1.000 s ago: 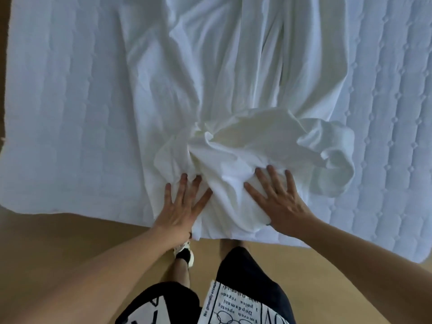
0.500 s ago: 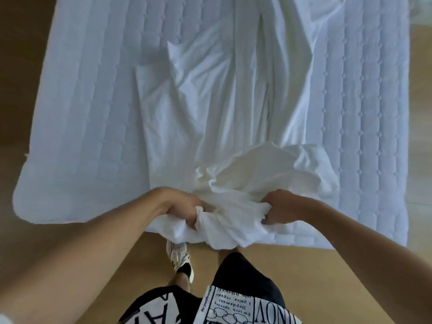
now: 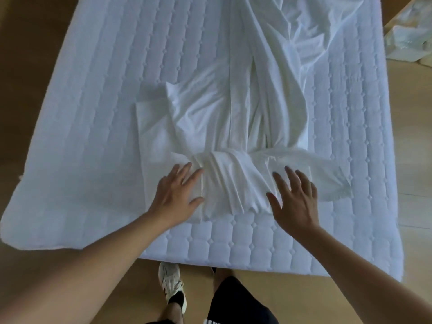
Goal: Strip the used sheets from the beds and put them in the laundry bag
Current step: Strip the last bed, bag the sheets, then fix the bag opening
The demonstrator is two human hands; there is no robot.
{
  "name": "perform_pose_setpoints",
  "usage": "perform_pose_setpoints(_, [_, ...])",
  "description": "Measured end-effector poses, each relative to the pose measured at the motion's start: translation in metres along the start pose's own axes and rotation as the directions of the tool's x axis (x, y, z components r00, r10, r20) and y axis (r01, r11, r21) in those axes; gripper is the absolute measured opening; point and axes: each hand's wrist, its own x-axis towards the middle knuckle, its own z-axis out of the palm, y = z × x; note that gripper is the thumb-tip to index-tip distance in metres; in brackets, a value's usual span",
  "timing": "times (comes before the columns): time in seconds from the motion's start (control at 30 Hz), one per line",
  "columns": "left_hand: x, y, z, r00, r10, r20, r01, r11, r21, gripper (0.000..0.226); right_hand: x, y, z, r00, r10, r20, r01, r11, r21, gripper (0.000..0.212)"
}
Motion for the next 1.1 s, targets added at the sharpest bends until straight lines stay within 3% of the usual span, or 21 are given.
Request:
perform_pose_setpoints(0.07, [-0.01,0.002,0.017,0.975,0.019,0.219,-0.039,0.996,0.085,0.107,-0.02,0.019,0.021,0.984,-0.116,0.136,0.13,0.986,-0.101,0.078])
perform_pose_setpoints(0.13, [-0.014,0.003,0.032,0.941,-0.032,0.337,-0.016,0.99,0.138,0.134,-0.028,0.03,0.039,0.927,-0.237,0.29,0.289,0.945,-0.154,0.11])
perform_pose_setpoints(0.23, [-0.004,0.003,0.053,0.953,-0.08,0.293,0.025,0.982,0.187,0.157,-0.011,0.029,0.063,0.883,-0.251,0.397,0.338,0.926,-0.166,0.145])
perform_pose_setpoints(0.33, [0.011,-0.005,0.073,0.965,-0.095,0.243,0.055,0.985,0.166,0.163,0.023,0.02,0.09,0.883,-0.206,0.421,0.297,0.941,-0.162,0.152])
perform_pose_setpoints(0.43, [0.021,-0.01,0.085,0.978,-0.088,0.19,0.06,0.987,0.148,0.148,0.047,0.014,0.108,0.856,-0.172,0.488,0.288,0.942,-0.173,0.137])
perform_pose_setpoints(0.57, [0.034,-0.01,0.074,0.991,-0.075,0.108,0.074,0.997,0.013,0.096,0.05,0.012,0.096,0.874,-0.196,0.445,0.287,0.947,-0.146,0.105])
perform_pose_setpoints(0.67, [0.036,-0.001,0.04,0.962,-0.095,0.256,0.11,0.993,-0.044,0.054,0.049,0.0,0.074,0.873,-0.149,0.465,0.191,0.981,-0.045,0.074])
perform_pose_setpoints(0.77, [0.029,0.015,0.011,0.834,-0.133,0.536,0.131,0.99,0.042,0.046,0.044,-0.013,0.039,0.807,-0.14,0.574,0.162,0.987,0.014,0.055])
perform_pose_setpoints(0.83, [0.021,0.023,0.0,0.687,-0.102,0.72,0.089,0.994,0.056,0.051,0.038,-0.02,0.013,0.69,-0.152,0.707,0.196,0.98,0.019,0.053])
perform_pose_setpoints(0.93, [0.001,0.035,-0.014,0.377,0.014,0.926,0.117,0.991,-0.063,0.054,0.017,-0.035,-0.023,0.388,-0.159,0.908,0.269,0.962,0.053,0.048])
perform_pose_setpoints(1.0, [-0.014,0.038,-0.026,0.22,0.058,0.974,0.168,0.981,-0.096,0.055,0.006,-0.041,-0.042,0.175,-0.119,0.977,0.23,0.97,0.077,0.044])
perform_pose_setpoints(1.03, [-0.019,0.038,-0.029,0.174,0.06,0.983,0.22,0.97,-0.099,0.054,0.005,-0.042,-0.049,0.107,-0.091,0.99,0.195,0.978,0.069,0.041])
perform_pose_setpoints(1.07, [-0.02,0.034,-0.032,0.178,0.059,0.982,0.266,0.958,-0.106,0.053,0.007,-0.042,-0.053,0.092,-0.072,0.993,0.176,0.983,0.055,0.039])
perform_pose_setpoints(1.1, [-0.019,0.03,-0.035,0.246,0.042,0.968,0.284,0.952,-0.113,0.054,0.011,-0.04,-0.052,0.15,-0.066,0.986,0.173,0.984,0.039,0.038])
